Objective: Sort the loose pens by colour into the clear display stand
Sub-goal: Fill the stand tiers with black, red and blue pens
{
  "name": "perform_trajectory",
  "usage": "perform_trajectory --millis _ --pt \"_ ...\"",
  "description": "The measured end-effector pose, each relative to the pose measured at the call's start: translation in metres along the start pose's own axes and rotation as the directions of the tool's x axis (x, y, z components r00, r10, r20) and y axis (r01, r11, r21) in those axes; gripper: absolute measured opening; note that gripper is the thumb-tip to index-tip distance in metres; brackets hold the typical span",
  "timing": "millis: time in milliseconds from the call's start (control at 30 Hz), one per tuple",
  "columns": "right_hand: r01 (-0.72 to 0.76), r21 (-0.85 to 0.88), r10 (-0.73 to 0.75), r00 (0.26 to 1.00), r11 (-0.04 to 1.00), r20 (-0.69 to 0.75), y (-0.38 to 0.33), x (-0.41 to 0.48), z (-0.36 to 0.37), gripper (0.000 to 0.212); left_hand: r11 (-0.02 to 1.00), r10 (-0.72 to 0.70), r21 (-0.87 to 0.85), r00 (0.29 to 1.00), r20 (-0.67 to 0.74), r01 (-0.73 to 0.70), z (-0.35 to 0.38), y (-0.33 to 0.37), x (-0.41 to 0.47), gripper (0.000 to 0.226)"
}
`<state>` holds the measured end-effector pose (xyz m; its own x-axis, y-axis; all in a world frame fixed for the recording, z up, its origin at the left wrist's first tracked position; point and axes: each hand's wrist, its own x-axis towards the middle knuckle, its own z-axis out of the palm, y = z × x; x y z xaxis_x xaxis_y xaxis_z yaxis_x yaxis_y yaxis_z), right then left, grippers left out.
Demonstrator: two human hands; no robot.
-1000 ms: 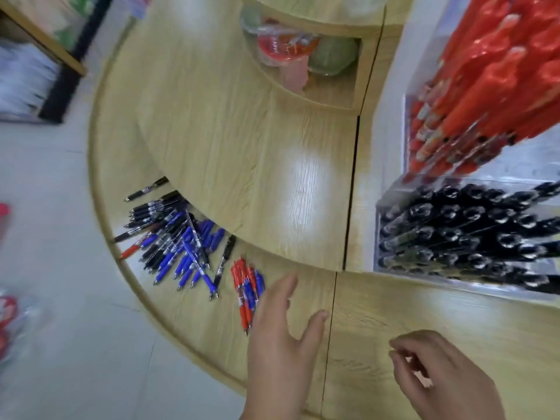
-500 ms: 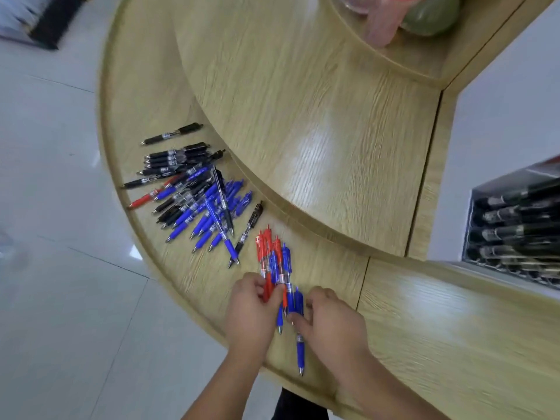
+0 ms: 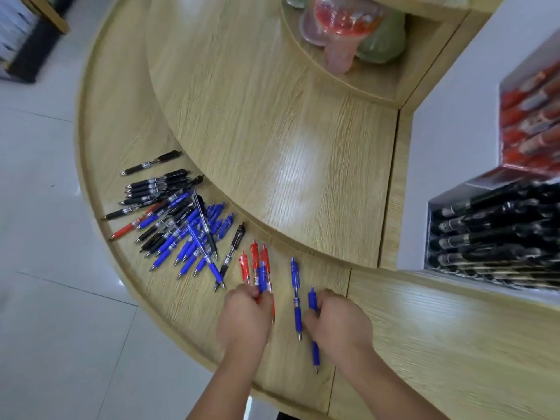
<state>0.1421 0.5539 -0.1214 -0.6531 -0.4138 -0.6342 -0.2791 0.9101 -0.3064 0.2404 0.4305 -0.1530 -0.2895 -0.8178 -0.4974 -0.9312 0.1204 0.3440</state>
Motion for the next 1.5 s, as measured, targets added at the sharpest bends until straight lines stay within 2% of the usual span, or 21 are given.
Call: perform_trajectory --millis 167,267,333,400,500,533,667,800,867,933,1000,1100,1200,1500 --pt "0.065 0.17 -0.062 0.998 0.983 -0.023 0.016 -0.032 -0.04 0.014 0.997 0.077 0.032 0.995 -0.057 -0.075 -0.014 0.019 -0.016 0.019" --pt "0.078 0.199 -0.067 0.996 0.977 -0.061 0.026 -0.057 -0.076 0.015 0.985 0.151 -0.073 0.985 -0.08 -0.157 -0.037 0.046 -0.037 0.01" --pt "0.101 0.206 -0.086 0.993 0.973 -0.081 0.031 -0.076 -0.108 0.013 0.956 0.232 -0.157 0.967 -0.109 -0.247 -0.059 0.069 -0.059 0.015" --pt "0.145 0.24 -0.124 0.987 0.96 -0.102 0.034 -0.1 -0.145 0.016 0.911 0.319 -0.224 0.936 -0.152 -0.347 -0.087 0.098 -0.088 0.022" --pt "0.182 0.328 -0.132 0.976 0.927 -0.171 0.046 -0.137 -0.206 0.01 0.818 0.396 -0.344 0.885 -0.244 -0.461 -0.125 0.15 -0.131 0.016" --pt "0.209 0.371 -0.138 0.968 0.905 -0.209 0.052 -0.146 -0.225 0.009 0.774 0.422 -0.387 0.864 -0.275 -0.502 -0.135 0.169 -0.141 0.011" --pt "0.354 0.466 -0.146 0.893 0.811 -0.425 0.08 -0.17 -0.295 0.023 0.615 0.51 -0.471 0.775 -0.374 -0.632 -0.171 0.242 -0.171 0.028" --pt "0.492 0.39 -0.16 0.756 0.779 -0.634 0.099 -0.173 -0.372 0.03 0.483 0.554 -0.517 0.704 -0.445 -0.706 -0.198 0.311 -0.199 0.024" --pt "0.545 0.348 -0.176 0.692 0.763 -0.7 0.101 -0.165 -0.407 0.024 0.434 0.574 -0.528 0.676 -0.463 -0.73 -0.203 0.34 -0.205 0.018" --pt "0.595 0.313 -0.178 0.623 0.74 -0.762 0.096 -0.153 -0.437 0.02 0.405 0.572 -0.537 0.663 -0.483 -0.74 -0.203 0.362 -0.206 0.009" --pt "0.627 0.3 -0.187 0.59 0.719 -0.785 0.086 -0.136 -0.46 0.015 0.395 0.556 -0.543 0.663 -0.501 -0.741 -0.199 0.377 -0.206 0.01" --pt "0.638 0.217 -0.26 0.567 0.739 -0.781 0.068 -0.107 -0.478 0.009 0.369 0.483 -0.586 0.687 -0.542 -0.721 -0.19 0.389 -0.202 0.019" --pt "0.625 0.15 -0.307 0.561 0.766 -0.769 0.054 -0.085 -0.484 0.013 0.354 0.434 -0.591 0.687 -0.582 -0.725 -0.184 0.398 -0.195 0.015" --pt "0.552 0.094 -0.339 0.627 0.828 -0.701 0.045 -0.059 -0.479 0.009 0.366 0.473 -0.515 0.631 -0.615 -0.775 -0.179 0.413 -0.184 0.008"
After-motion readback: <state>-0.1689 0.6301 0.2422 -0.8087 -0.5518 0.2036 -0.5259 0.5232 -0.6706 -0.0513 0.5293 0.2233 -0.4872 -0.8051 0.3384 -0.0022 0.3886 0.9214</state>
